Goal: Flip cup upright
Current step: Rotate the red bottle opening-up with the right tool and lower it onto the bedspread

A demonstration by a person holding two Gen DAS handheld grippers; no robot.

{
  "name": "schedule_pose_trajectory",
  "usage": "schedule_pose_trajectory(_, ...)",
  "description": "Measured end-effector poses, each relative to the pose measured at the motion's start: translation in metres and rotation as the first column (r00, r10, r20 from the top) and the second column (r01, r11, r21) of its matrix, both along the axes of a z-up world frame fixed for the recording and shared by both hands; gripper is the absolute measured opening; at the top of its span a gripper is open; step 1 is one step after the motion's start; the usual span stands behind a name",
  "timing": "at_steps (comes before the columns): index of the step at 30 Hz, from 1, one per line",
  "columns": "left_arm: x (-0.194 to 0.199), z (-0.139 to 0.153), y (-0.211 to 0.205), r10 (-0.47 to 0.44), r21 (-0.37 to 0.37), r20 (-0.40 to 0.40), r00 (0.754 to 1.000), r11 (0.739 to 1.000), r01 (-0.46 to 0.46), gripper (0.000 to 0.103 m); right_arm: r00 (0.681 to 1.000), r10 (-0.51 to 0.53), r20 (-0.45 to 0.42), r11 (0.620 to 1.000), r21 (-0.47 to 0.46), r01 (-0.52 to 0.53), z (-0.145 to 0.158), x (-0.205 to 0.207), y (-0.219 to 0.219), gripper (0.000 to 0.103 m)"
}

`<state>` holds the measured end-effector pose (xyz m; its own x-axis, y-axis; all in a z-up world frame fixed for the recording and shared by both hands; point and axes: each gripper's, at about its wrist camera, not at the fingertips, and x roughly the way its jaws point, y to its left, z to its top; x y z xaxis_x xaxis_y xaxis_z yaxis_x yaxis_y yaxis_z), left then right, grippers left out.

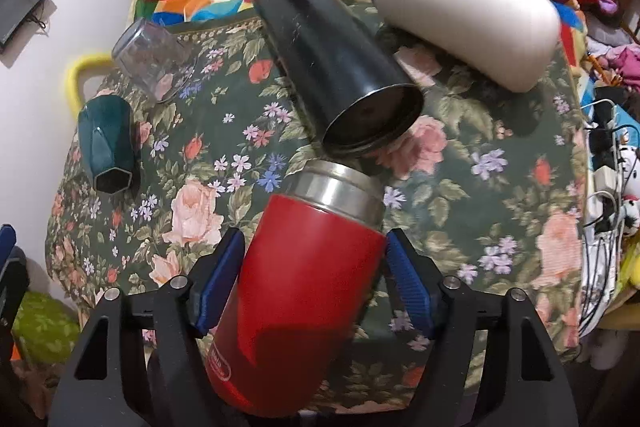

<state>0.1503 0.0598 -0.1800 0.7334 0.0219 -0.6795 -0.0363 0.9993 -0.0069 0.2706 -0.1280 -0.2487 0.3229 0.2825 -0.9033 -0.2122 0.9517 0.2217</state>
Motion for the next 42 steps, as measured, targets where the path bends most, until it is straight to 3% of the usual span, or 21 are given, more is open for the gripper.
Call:
schedule_pose_trajectory(7, -0.001, 0.007, -0.007, -0.006, 0.005, 0.013, 1.000, 1.000, 0.006, 0.071, 1.000, 0.012, 0.020, 0.999, 0.046, -0.013, 0.010, 0.000, -0.002, 0.063)
schedule_pose_trajectory(15, -0.005, 0.015, -0.009, 0.005, 0.002, 0.033, 0.999, 1.000, -0.005, 0.071, 0.984, 0.051, 0.173, 0.998, 0.028, -0.056, 0.052, -0.022, 0.001, 0.062)
schedule_pose_trajectory(23, -0.007, 0.025, -0.009, 0.012, 0.001, 0.064, 0.998, 1.000, -0.012, 0.071, 0.944, 0.100, 0.315, 0.995, -0.019, -0.099, 0.084, -0.036, 0.018, 0.059)
schedule_pose_trajectory(28, -0.006, 0.027, -0.006, 0.013, -0.008, 0.070, 0.997, 1.000, -0.013, 0.071, 0.934, 0.120, 0.337, 0.993, -0.046, -0.111, 0.090, -0.034, 0.023, 0.059)
schedule_pose_trajectory(37, -0.002, 0.019, -0.009, 0.000, -0.024, 0.041, 0.999, 1.000, 0.001, 0.071, 0.946, 0.161, 0.282, 0.986, -0.092, -0.140, 0.064, -0.038, 0.029, 0.059)
schedule_pose_trajectory(42, -0.001, 0.016, -0.010, 0.000, -0.023, 0.030, 1.000, 1.000, 0.001, 0.071, 0.933, 0.182, 0.309, 0.981, -0.116, -0.153, 0.064, -0.042, 0.034, 0.059)
